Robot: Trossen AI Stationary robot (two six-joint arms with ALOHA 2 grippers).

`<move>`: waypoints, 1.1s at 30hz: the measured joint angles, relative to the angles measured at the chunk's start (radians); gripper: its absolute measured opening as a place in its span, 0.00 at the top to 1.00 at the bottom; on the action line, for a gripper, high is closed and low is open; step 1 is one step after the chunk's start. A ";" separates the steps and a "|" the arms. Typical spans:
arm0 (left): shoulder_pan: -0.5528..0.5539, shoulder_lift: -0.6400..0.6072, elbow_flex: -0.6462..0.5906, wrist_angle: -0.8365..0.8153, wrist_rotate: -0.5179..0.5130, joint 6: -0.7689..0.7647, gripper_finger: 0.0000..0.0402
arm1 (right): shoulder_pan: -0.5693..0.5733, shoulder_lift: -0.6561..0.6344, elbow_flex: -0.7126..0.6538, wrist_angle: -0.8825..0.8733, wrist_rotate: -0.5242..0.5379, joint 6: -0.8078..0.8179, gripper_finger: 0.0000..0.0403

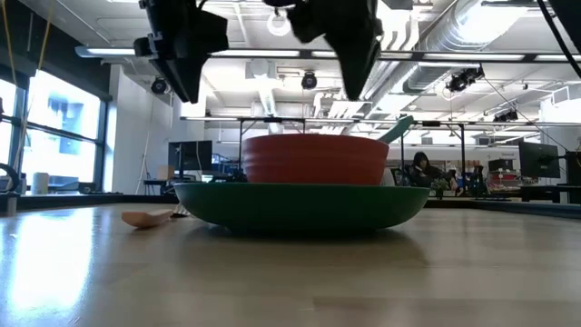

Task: Set table place
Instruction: Return to Home Position

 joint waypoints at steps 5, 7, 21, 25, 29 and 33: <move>-0.053 -0.049 -0.020 -0.016 -0.096 -0.011 0.86 | 0.018 -0.066 0.034 -0.108 0.229 0.026 0.89; -0.072 -0.108 -0.071 0.017 -0.106 -0.019 0.95 | 0.019 -0.143 0.017 -0.109 0.246 0.057 0.96; -0.184 -0.750 -0.851 0.881 -0.024 -0.038 1.00 | 0.232 -0.987 -0.593 0.047 0.496 0.545 1.00; -0.187 -0.795 -0.960 0.987 -0.026 -0.031 1.00 | 0.346 -1.202 -0.832 0.315 0.588 0.525 1.00; -0.188 -0.807 -0.979 1.002 -0.030 -0.029 1.00 | 0.380 -1.368 -1.070 0.577 0.652 0.443 1.00; -0.187 -0.809 -0.979 1.003 -0.034 -0.010 1.00 | 0.358 -1.491 -1.298 0.834 0.667 0.360 1.00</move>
